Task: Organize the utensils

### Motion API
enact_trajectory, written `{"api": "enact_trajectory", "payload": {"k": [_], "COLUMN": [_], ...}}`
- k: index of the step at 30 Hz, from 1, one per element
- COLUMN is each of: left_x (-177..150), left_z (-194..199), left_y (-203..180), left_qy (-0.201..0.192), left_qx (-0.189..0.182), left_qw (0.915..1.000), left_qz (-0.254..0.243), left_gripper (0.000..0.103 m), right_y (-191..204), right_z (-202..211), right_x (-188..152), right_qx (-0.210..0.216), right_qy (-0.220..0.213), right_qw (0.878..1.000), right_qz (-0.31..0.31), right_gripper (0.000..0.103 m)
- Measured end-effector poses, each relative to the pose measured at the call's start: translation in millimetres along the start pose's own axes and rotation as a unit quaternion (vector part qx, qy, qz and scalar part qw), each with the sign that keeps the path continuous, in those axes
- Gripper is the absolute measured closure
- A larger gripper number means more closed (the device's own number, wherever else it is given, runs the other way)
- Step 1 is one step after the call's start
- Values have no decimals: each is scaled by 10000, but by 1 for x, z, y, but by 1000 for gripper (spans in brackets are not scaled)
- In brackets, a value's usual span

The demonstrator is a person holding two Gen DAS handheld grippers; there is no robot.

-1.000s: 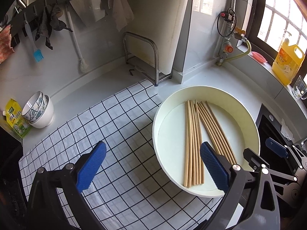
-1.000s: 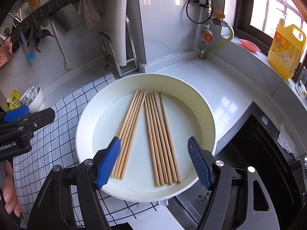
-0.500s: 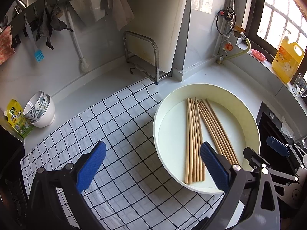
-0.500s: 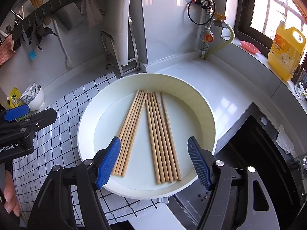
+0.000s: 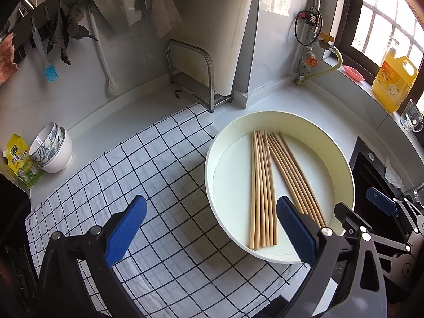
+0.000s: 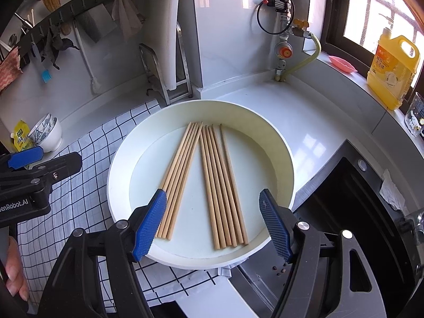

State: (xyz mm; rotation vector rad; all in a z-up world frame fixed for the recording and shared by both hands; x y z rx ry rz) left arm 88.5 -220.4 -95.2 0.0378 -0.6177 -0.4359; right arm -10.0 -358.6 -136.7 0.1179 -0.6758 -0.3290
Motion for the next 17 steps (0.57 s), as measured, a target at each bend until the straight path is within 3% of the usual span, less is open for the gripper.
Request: {"api": "enact_trajectory", "payload": {"k": [7, 17], "left_x": [-1, 1], "left_z": [1, 3], "left_y": [-1, 2], "left_qy": [1, -46], "left_qx": [-100, 66], "left_qw": [9999, 10000], "left_qz": [54, 12], "left_gripper": [6, 6], "right_y": [0, 5], "right_z": [1, 2], "right_x": [-2, -1], "right_qx": [-5, 3], "right_qy": [-10, -11], "right_qw": [10000, 10000], "right_qz": [-2, 21], "right_gripper": [34, 34]}}
Point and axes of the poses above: each gripper's, at about its wrist camera, not at the fingertips, and z roughly against the way its jaws point, y to its left, x to its top, the point moved 10 cm from there along -z, roughly the way its jaws point, and after that the axes turned 11 degrees about x, right-handed, at the moved point
